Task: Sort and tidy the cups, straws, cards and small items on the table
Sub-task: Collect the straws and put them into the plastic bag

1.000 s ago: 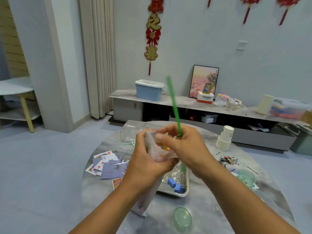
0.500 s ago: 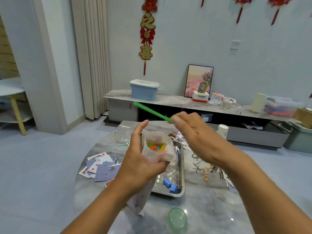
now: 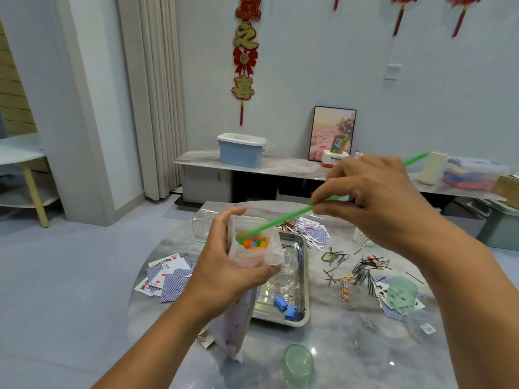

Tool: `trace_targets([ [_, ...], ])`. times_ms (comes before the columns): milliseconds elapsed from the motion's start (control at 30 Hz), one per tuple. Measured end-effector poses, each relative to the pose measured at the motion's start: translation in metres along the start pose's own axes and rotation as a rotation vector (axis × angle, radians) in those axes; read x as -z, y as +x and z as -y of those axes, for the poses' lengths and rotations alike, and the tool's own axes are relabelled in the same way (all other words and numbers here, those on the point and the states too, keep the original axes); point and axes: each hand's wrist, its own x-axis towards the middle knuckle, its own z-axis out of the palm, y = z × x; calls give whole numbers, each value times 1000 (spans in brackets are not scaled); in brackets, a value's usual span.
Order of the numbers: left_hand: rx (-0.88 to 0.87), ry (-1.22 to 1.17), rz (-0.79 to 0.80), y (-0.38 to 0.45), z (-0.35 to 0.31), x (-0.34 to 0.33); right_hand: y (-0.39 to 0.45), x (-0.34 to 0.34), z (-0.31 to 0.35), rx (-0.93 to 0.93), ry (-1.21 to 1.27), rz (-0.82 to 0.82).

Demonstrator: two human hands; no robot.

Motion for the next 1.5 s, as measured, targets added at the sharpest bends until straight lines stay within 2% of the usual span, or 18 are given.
trace_targets([
  [133, -8, 78, 35, -2, -1, -2, 1, 2, 16, 26, -166, -25],
  [267, -18, 88, 61, -4, -2, -14, 7, -10, 43, 149, -337, -79],
  [400, -29, 129, 15, -6, 0, -25, 5, -42, 74, 271, -367, 78],
  [433, -22, 145, -21, -6, 0, -25, 5, -49, 76, 297, -348, 63],
  [467, -11, 135, -61, -5, 0, -24, 5, -54, 75, 319, -330, -2],
  [533, 4, 56, -145, -1, 2, -19, 8, -58, 69, 285, -254, -243],
  [600, 20, -6, -197, 2, 1, -13, 14, -55, 59, 116, -46, -492],
  [633, 26, -8, -195, 2, -1, -12, 16, -52, 56, 16, 76, -552],
  [667, 29, 3, -184, 2, -2, -13, 18, -50, 53, -64, 218, -542],
  [733, 33, 31, -159, -2, -2, -16, 18, -52, 49, -126, 499, -402],
  [867, 12, 45, -180, -3, -6, -22, 15, -74, 60, -164, 718, -61],
  [1000, 38, 0, -297, -2, -8, -25, 12, -80, 61, -226, 981, -83],
  [1033, 43, -24, -325, -1, -7, -26, 12, -77, 58, -203, 1011, -28],
  [1100, 56, -57, -327, 0, -3, -28, 9, -79, 53, -169, 901, 130],
  [1167, 98, -38, -225, 2, 0, -29, 5, -86, 49, -208, 799, 175],
  [1233, 149, -59, -95, 7, 4, -24, 1, -89, 43, -261, 853, 204],
  [1367, 256, -306, 7, 17, 7, -4, -6, -87, 23, -250, 967, 170],
  [1500, 252, -338, -62, 16, 11, -14, -13, -93, 25, -286, 968, 87],
])
